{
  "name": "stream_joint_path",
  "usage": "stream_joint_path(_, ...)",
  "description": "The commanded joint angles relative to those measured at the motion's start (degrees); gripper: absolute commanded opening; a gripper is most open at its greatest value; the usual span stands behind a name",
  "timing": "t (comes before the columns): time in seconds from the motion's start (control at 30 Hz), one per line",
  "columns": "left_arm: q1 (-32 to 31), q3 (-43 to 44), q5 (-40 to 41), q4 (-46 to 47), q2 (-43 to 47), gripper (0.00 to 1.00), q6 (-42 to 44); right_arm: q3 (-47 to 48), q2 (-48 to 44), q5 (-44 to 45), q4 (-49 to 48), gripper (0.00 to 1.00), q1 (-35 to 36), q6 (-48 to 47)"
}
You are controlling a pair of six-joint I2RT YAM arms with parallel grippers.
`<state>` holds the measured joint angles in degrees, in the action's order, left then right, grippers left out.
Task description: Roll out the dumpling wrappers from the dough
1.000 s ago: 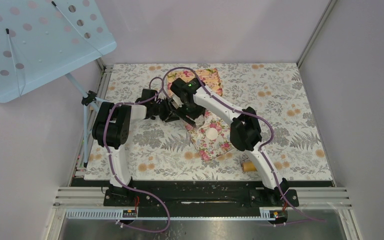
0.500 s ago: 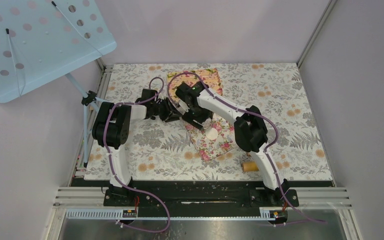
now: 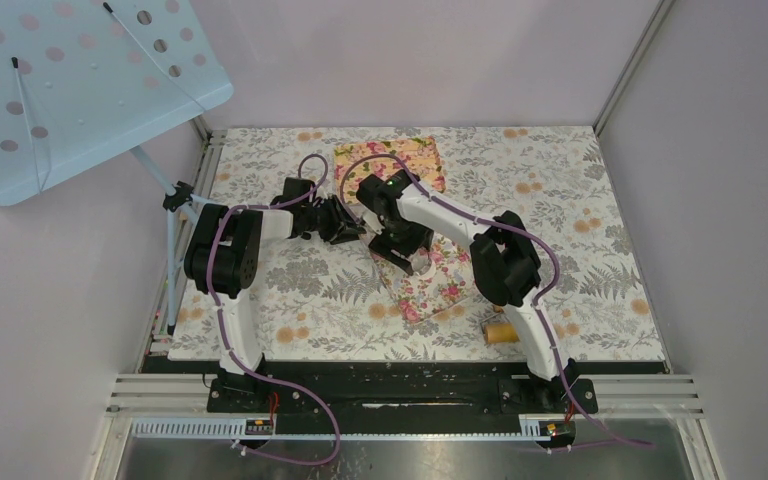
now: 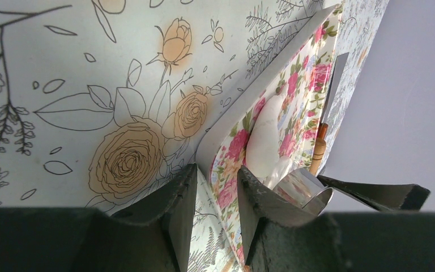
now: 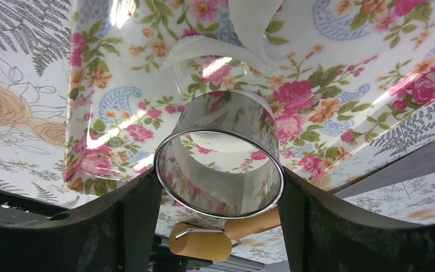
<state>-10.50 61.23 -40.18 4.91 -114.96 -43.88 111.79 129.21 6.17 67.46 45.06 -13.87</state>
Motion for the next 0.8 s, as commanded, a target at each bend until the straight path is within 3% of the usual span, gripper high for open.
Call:
stream_joint_path(0.0,0.22,-1.09,0.88,0.28,-1.26,0.33,0.59,4.35,-0.17,-2.66,2.45,0.0,0.08,1.02)
stream_joint_path(0.77,0.31,-0.5,-1.12,0.73,-1.52,0.34,-0.11,5.53,4.47,-1.56,1.06,0.0,0.73,2.18)
